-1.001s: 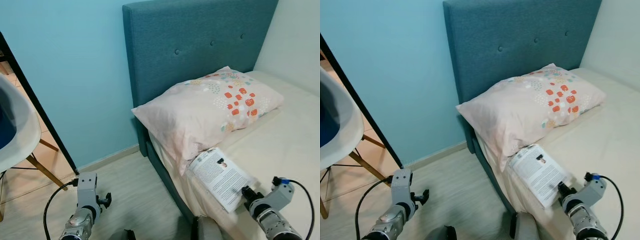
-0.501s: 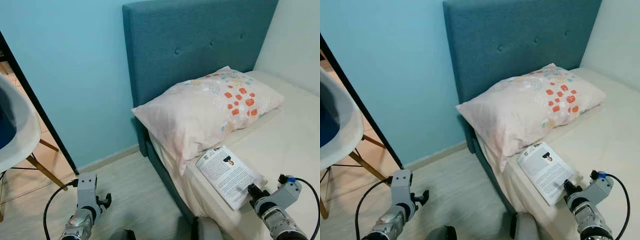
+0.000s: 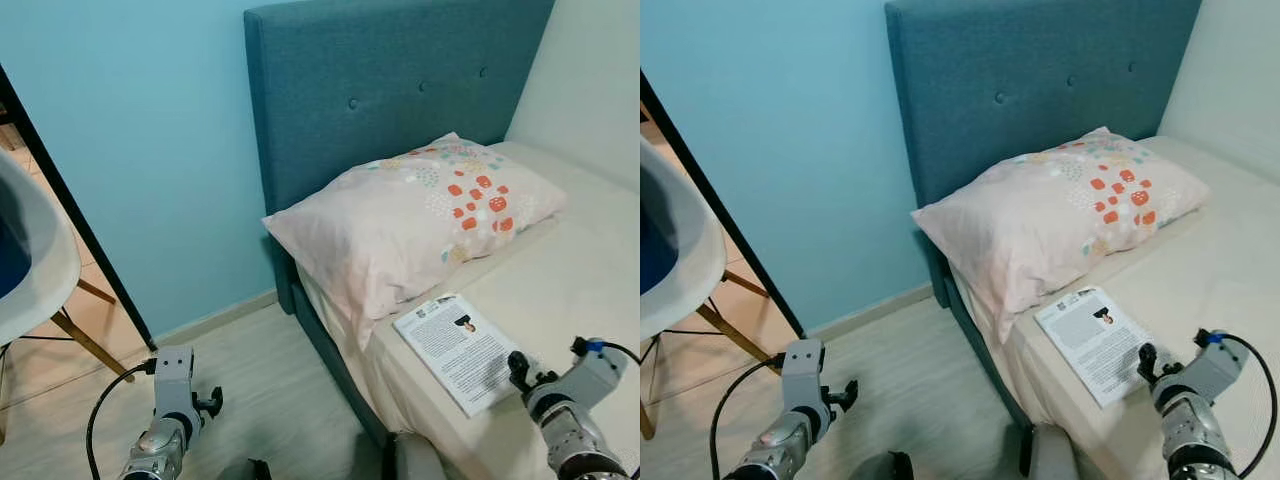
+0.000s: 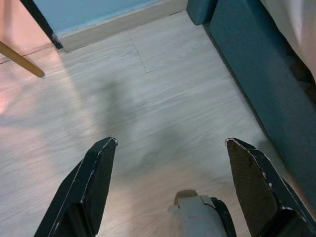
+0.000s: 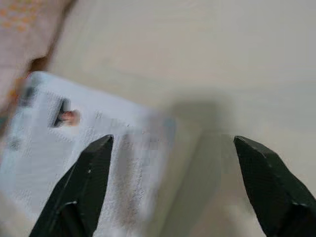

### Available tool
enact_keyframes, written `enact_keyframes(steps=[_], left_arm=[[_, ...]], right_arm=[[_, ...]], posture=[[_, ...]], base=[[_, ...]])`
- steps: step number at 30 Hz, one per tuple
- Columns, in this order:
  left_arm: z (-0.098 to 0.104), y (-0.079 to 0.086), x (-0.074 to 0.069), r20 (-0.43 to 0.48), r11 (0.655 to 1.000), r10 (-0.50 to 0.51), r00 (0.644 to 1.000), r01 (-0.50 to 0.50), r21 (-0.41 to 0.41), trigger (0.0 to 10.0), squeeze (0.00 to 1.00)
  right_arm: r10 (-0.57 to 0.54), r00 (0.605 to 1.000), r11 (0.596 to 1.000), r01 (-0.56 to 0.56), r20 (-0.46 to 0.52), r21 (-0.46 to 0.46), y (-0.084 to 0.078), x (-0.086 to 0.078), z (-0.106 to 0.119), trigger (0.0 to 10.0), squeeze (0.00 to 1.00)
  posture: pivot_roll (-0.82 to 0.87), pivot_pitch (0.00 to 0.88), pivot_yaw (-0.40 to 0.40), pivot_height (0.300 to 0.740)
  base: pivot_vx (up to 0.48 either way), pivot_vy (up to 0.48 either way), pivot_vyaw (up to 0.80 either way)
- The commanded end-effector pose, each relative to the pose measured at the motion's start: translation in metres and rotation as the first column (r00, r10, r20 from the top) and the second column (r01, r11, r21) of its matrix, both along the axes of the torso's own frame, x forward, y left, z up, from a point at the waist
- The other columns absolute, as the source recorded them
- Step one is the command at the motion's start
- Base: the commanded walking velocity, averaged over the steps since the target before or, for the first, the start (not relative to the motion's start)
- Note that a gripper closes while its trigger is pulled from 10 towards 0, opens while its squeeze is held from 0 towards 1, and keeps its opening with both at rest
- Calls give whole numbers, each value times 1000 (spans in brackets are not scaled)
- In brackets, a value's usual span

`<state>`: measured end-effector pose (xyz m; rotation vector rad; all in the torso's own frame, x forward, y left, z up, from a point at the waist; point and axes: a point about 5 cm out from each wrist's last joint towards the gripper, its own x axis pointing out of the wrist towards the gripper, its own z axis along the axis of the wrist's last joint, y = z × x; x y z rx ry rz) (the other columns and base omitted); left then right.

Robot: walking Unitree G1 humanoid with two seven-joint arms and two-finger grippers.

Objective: Clean up the room

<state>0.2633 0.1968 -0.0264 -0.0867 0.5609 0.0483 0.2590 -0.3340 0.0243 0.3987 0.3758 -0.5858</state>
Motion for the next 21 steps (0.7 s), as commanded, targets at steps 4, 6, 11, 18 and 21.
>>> enact_keyframes(steps=[4,6,11,18,21], left_arm=[[-12,5,-14,-73,999,52,996,-53,-13,10000,0],[-14,7,-17,-88,998,65,994,-66,-14,10000,0],[-18,10,-23,-126,996,87,988,-88,1,10000,0],[-31,15,-41,-216,995,101,971,-99,18,10000,0],[-33,15,-44,-224,995,101,969,-99,19,10000,0]], right_arm=[[61,998,996,-61,0,-67,13,0,-5,10000,0],[122,990,991,-118,69,-56,24,8,-2,10000,0],[241,954,970,-233,180,-65,43,23,8,10000,0],[413,848,897,-316,333,-310,61,68,72,10000,0],[442,828,879,-322,346,-352,63,74,84,10000,0]], posture=[[-43,65,12,590],[-43,65,12,595],[-43,65,12,605],[-42,44,6,630],[-40,38,2,635]], base=[[0,0,0],[0,0,0],[0,0,0],[-378,0,0],[0,0,0]])
